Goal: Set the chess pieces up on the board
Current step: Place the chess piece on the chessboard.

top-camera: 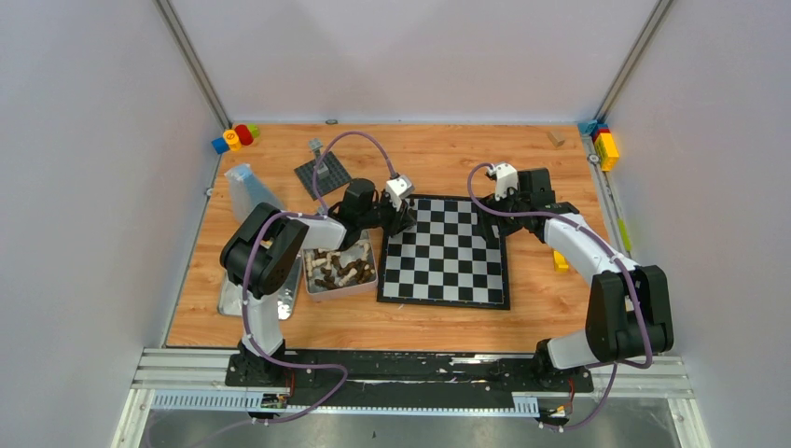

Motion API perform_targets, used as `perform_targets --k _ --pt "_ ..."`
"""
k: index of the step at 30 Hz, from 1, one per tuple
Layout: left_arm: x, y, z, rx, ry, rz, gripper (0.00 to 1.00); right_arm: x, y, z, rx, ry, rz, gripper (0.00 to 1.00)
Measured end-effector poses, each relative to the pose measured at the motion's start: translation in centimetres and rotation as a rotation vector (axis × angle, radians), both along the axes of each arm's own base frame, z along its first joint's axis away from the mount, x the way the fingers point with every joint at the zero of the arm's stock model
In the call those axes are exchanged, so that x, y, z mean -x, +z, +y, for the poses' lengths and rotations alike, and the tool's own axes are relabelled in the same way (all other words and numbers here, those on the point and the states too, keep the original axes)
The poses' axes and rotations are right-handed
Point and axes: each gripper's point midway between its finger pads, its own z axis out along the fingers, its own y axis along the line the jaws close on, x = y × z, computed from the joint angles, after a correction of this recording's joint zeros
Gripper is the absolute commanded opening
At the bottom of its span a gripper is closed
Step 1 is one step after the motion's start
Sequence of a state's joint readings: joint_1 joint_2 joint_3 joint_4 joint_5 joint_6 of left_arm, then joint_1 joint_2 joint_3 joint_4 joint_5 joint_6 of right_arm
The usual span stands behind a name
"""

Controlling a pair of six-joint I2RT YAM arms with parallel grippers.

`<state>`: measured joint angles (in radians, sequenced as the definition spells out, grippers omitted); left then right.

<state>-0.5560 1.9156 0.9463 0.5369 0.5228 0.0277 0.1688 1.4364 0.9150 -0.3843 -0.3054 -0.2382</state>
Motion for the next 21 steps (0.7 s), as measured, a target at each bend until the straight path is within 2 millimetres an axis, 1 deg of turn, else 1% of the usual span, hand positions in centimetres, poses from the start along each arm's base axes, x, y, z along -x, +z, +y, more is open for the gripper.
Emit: perform_targets --k 8,16,21 --pt "0.28 -0.39 0.17 -0.003 -0.001 0.004 0.31 0.01 -0.01 0.0 0.0 0.0 0.0 0.75" --pt "0.34 -0.4 0.17 -0.002 -0.004 0.0 0.3 0.01 -0.02 -0.01 0.0 0.0 0.0 0.75" --pt "0.37 -0.42 0.18 -0.003 -0.006 0.0 0.26 0.0 0.0 -0.01 0.0 0.0 0.0 0.75"
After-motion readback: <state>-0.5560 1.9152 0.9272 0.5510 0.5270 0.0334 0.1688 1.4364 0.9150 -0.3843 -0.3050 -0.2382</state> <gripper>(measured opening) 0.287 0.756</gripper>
